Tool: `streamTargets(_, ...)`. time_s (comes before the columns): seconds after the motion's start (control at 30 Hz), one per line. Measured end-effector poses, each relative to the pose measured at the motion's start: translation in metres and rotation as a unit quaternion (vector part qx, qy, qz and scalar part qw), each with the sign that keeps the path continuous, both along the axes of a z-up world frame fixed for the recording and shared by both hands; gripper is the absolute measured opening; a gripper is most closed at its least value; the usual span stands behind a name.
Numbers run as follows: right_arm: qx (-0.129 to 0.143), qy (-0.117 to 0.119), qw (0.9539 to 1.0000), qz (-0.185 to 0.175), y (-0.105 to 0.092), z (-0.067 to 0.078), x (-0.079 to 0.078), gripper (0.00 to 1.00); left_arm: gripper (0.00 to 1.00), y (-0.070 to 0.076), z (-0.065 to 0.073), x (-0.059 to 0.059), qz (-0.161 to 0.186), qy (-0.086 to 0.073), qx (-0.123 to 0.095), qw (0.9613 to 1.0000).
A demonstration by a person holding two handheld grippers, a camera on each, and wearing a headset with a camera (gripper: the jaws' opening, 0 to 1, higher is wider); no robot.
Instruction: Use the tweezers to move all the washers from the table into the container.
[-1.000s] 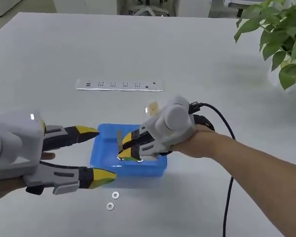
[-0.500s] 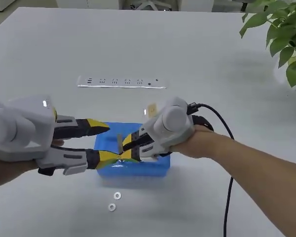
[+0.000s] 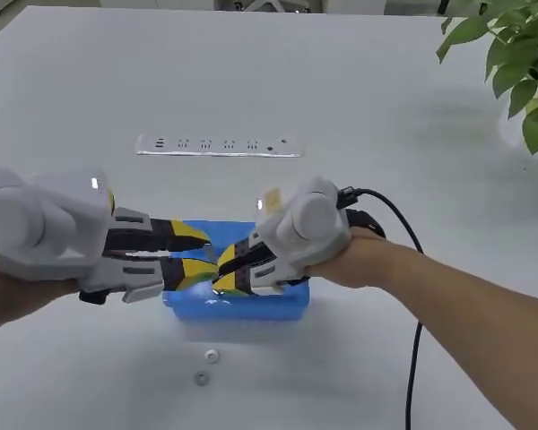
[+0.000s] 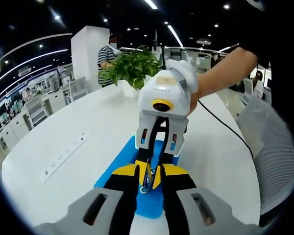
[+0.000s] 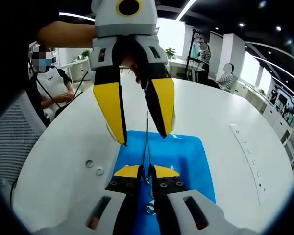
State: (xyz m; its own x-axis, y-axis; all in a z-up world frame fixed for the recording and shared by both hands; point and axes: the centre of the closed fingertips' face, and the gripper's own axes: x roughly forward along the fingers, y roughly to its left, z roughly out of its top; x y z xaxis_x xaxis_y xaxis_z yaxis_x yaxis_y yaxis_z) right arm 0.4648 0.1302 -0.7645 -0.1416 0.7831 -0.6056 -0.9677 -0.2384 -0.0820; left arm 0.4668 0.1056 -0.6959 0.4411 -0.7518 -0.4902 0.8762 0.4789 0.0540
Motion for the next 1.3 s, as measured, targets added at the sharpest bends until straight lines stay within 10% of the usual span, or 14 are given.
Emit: streamTargets(1.3,-0.005,-0.015,0.9998,-0.008,-0.003,0.012,-0.003,0.16,0.05,-0.009,0.014,-0.004,-0.035,-0.015,0.015,0.9992)
